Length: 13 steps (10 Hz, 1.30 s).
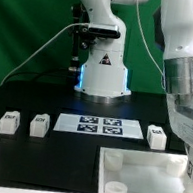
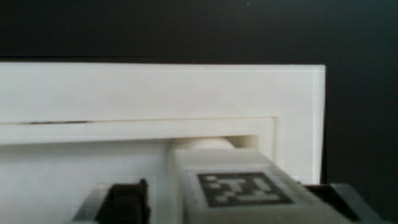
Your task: Assemble one leg
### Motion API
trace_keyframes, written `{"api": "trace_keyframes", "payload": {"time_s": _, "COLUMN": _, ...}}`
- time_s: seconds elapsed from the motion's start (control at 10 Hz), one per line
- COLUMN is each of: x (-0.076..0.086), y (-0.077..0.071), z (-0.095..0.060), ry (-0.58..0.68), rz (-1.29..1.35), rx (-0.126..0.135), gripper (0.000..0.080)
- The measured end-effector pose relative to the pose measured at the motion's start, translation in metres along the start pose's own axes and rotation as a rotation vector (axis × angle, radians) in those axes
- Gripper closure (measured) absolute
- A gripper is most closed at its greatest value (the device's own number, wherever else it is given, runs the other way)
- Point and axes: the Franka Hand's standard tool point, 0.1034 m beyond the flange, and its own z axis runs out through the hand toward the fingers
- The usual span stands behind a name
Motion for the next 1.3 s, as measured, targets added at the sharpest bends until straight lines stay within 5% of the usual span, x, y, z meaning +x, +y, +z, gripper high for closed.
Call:
{"api": "trace_keyframes", "payload": {"time_s": 0.1, "x": 0.000, "y": 0.000, "z": 0.000, "ry": 0.000, "rz": -0.002, "rx": 0.000, "gripper": 0.0267}}
{"api": "trace_keyframes", "payload": {"time_s": 0.2, "x": 0.000, "y": 0.000, "z": 0.000, "ry": 0.000, "rz": -0.016, "rx": 0.000, "gripper": 0.0267}}
{"api": "trace_keyframes", "payload": {"time_s": 0.3, "x": 0.000, "y": 0.000, "z": 0.000, "ry": -0.001, "rz": -0.105, "rx": 0.000, "gripper": 0.0174}}
{"api": "trace_keyframes", "payload": {"time_s": 1.1, "x": 0.003, "y": 0.000, "z": -0.008, "ry": -0.012, "rz": -1.035, "rx": -0.023, "gripper": 0.0150}}
{"api": "trace_keyframes", "payload": {"time_s": 1.2, "x": 0.002, "y": 0.003, "z": -0.008, "ry": -0.042, "rz": -1.229, "rx": -0.094, "gripper": 0.0150}}
{"api": "trace_keyframes", "payload": {"time_s": 1.3, "x": 0.000, "y": -0.005, "z": -0.010, "ry": -0.048, "rz": -1.336, "rx": -0.127, "gripper": 0.0150}}
